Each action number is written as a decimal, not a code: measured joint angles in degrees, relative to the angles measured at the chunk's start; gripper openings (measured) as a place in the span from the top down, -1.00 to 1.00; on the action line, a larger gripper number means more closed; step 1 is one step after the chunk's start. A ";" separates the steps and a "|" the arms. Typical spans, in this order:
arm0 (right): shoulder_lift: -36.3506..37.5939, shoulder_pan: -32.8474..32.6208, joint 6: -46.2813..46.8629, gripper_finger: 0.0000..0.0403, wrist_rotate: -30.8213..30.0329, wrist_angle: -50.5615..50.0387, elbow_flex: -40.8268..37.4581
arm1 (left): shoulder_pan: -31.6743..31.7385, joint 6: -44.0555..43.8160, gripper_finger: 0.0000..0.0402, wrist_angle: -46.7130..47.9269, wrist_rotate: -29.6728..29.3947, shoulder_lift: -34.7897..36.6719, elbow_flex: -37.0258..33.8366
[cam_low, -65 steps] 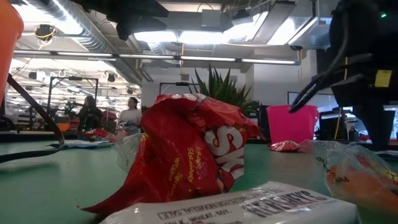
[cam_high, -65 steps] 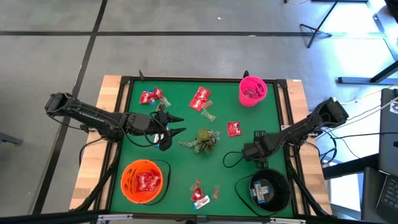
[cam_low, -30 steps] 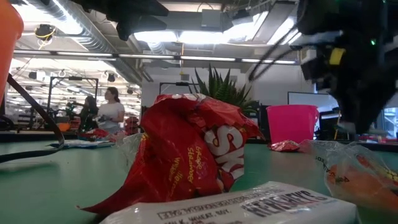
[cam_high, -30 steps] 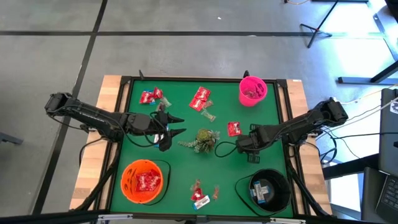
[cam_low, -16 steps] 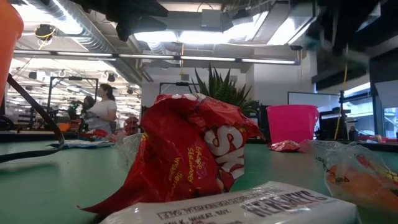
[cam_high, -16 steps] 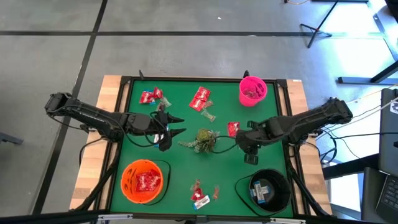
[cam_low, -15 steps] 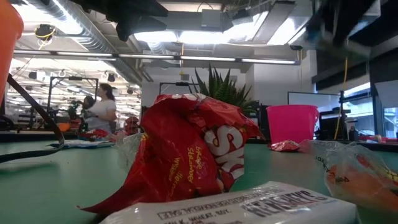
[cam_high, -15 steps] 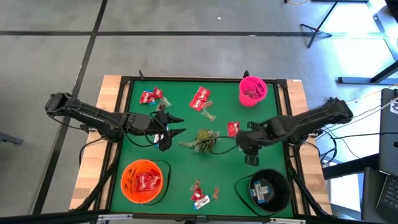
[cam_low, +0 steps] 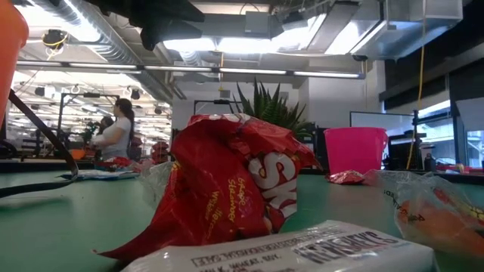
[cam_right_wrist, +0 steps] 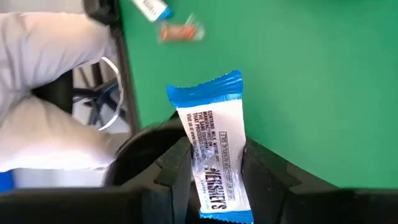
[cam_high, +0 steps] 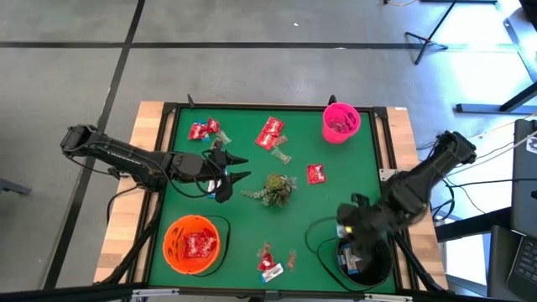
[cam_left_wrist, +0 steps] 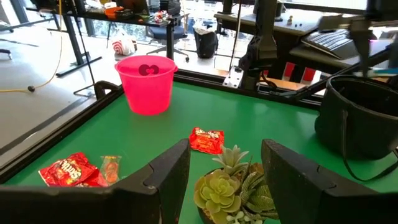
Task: Sort candy
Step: Put the white chocolate into the black bucket, then put the red candy into the orange bucket
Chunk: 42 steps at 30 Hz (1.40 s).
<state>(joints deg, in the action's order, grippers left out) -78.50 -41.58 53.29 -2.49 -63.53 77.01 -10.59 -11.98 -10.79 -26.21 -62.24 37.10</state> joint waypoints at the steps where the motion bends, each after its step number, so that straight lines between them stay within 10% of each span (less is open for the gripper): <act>1: -0.02 -1.50 2.52 0.37 0.01 0.02 0.00 | 0.02 -0.02 0.06 0.00 -0.02 0.00 0.00; 19: -3.15 -13.51 20.95 0.36 -10.02 -1.49 -0.02 | -0.39 -1.65 0.06 -0.02 -0.09 0.00 0.00; 27: -3.15 -12.62 21.32 -0.04 -10.55 -3.11 -0.02 | -0.74 -1.63 0.06 -0.02 -0.05 0.00 0.00; 42: -4.86 6.36 -2.21 -0.35 -20.40 -4.48 -0.02 | -0.52 -1.13 0.06 -0.02 -0.05 0.00 0.00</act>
<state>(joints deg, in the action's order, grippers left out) -83.36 -35.22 51.07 -22.89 -68.01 76.99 -11.11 -13.11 -10.81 -26.26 -62.24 37.10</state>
